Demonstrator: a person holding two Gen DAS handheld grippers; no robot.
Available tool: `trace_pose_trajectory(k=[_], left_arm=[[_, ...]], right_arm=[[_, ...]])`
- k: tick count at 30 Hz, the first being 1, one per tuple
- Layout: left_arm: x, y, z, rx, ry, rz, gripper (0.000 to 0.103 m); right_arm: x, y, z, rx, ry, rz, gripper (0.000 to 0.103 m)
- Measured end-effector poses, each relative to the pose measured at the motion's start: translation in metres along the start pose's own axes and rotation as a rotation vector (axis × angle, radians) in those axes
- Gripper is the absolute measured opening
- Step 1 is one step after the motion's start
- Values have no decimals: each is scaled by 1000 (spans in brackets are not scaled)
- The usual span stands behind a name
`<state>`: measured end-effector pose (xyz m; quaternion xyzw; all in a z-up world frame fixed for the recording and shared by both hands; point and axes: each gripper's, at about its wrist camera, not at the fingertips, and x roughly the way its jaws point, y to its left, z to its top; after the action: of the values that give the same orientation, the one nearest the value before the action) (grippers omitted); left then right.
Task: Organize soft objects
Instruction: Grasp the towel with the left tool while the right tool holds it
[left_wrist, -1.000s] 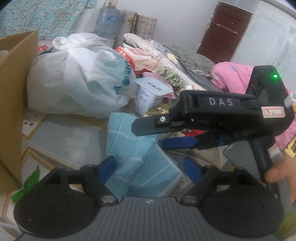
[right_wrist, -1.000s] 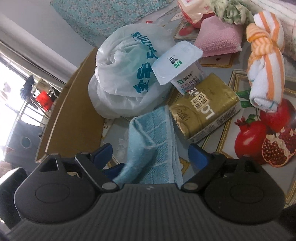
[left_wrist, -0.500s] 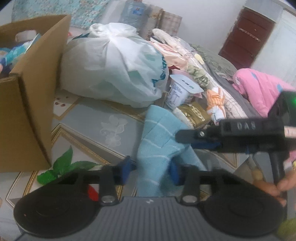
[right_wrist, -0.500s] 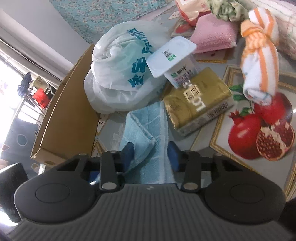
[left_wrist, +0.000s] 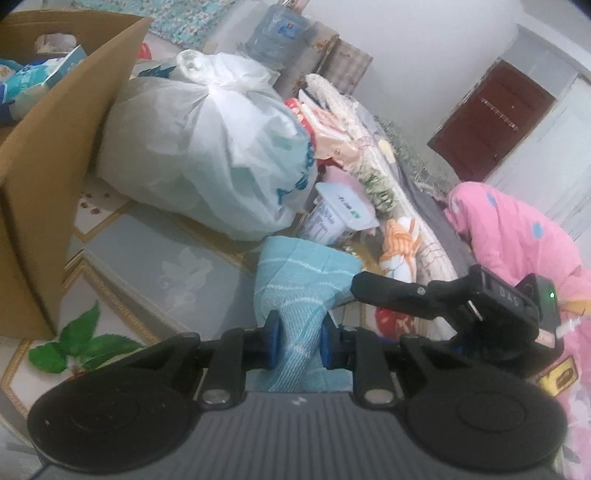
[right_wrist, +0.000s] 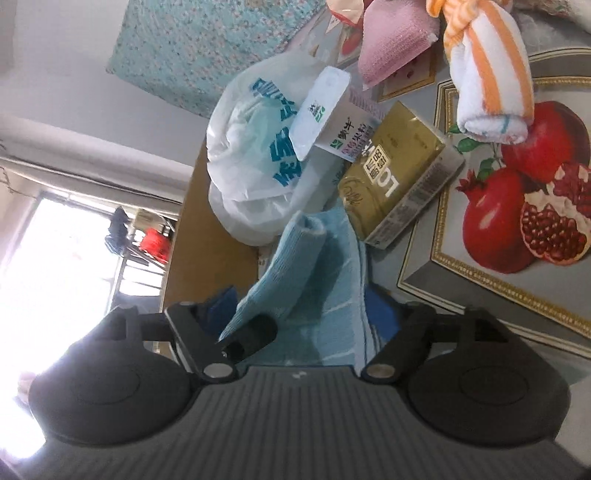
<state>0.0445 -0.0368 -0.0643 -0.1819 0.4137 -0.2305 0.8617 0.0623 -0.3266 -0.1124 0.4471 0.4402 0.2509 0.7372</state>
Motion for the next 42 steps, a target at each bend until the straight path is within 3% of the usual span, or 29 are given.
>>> trace_pose_trajectory(k=[4, 11, 13, 15, 17, 18, 21, 28, 32, 42], left_arm=[[10, -15, -5, 78, 30, 3, 27], [25, -41, -20, 257, 61, 5, 55], [25, -45, -24, 292, 62, -8, 63], [23, -47, -26, 312, 64, -23, 71], [20, -46, -27, 319, 66, -36, 74], [18, -45, -27, 321, 66, -40, 75], [10, -38, -27, 308, 71, -50, 77], [2, -11, -13, 194, 75, -73, 77], [14, -2, -9, 129, 114, -60, 69], [38, -3, 0, 166, 140, -79, 64]], right_arm=[[-1, 2, 0, -10, -2, -7, 81], [8, 14, -2, -83, 13, -76, 79], [9, 19, -2, -113, 9, -103, 72], [11, 23, -4, -152, 0, -154, 52], [12, 25, -4, -189, -4, -199, 42], [12, 26, -4, -201, -4, -211, 33], [12, 24, -5, -230, -7, -243, 24], [5, 13, -6, -215, -14, -214, 19], [3, 7, -4, -199, -12, -193, 17], [-2, -11, 1, -124, -9, -123, 13]])
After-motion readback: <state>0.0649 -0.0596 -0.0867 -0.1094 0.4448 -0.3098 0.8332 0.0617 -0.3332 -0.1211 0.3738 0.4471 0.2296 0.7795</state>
